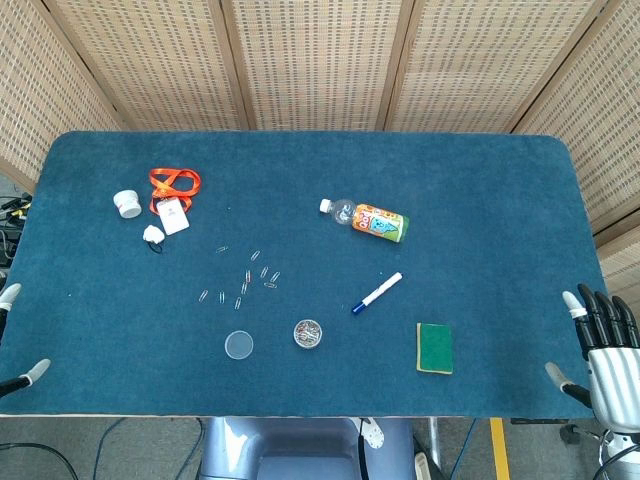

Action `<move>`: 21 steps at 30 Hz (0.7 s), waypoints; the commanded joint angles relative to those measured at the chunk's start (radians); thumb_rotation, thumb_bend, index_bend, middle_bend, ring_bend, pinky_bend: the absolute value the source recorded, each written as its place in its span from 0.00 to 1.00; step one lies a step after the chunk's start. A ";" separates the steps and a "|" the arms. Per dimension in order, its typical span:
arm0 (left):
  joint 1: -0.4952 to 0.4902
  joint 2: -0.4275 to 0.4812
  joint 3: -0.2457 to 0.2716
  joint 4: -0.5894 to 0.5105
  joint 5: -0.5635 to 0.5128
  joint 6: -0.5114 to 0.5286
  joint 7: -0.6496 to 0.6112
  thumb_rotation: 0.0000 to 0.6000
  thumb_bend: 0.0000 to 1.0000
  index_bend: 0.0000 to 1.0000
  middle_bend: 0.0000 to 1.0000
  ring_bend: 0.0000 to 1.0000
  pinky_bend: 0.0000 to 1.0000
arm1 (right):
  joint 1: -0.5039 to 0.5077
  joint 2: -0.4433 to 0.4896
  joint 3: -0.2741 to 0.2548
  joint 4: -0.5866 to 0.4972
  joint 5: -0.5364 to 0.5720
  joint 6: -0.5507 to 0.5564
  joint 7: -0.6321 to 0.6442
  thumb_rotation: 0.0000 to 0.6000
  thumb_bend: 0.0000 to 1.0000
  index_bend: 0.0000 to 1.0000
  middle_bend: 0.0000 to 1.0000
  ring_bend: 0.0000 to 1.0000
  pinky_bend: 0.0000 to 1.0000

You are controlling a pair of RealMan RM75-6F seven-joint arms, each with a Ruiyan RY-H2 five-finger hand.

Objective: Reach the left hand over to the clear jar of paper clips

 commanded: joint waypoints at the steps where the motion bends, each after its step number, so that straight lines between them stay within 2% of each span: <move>1: 0.000 0.006 0.004 -0.002 -0.002 -0.007 -0.007 1.00 0.14 0.00 0.00 0.00 0.00 | 0.000 0.003 0.000 0.000 0.002 -0.002 0.007 1.00 0.00 0.00 0.00 0.00 0.00; 8: -0.031 0.008 -0.007 0.006 -0.007 -0.051 -0.029 1.00 0.14 0.00 0.00 0.00 0.00 | 0.003 0.009 0.002 -0.001 0.007 -0.008 0.033 1.00 0.00 0.00 0.00 0.00 0.00; 13: -0.165 -0.031 -0.064 0.069 0.004 -0.190 -0.078 1.00 0.14 0.00 0.00 0.00 0.00 | 0.007 0.010 0.009 -0.003 0.016 -0.013 0.044 1.00 0.00 0.00 0.00 0.00 0.00; 15: -0.229 -0.057 -0.087 0.107 0.015 -0.254 -0.059 1.00 0.14 0.04 0.00 0.00 0.00 | 0.011 0.010 0.013 -0.003 0.025 -0.019 0.042 1.00 0.00 0.00 0.00 0.00 0.00; 16: -0.291 -0.091 -0.105 0.144 0.024 -0.317 -0.035 1.00 0.14 0.07 0.00 0.00 0.00 | 0.015 0.007 0.017 -0.004 0.037 -0.029 0.042 1.00 0.00 0.00 0.00 0.00 0.00; 21: -0.433 -0.171 -0.128 0.229 0.013 -0.489 0.000 1.00 0.19 0.23 0.00 0.00 0.00 | 0.026 0.002 0.026 -0.002 0.070 -0.055 0.034 1.00 0.00 0.00 0.00 0.00 0.00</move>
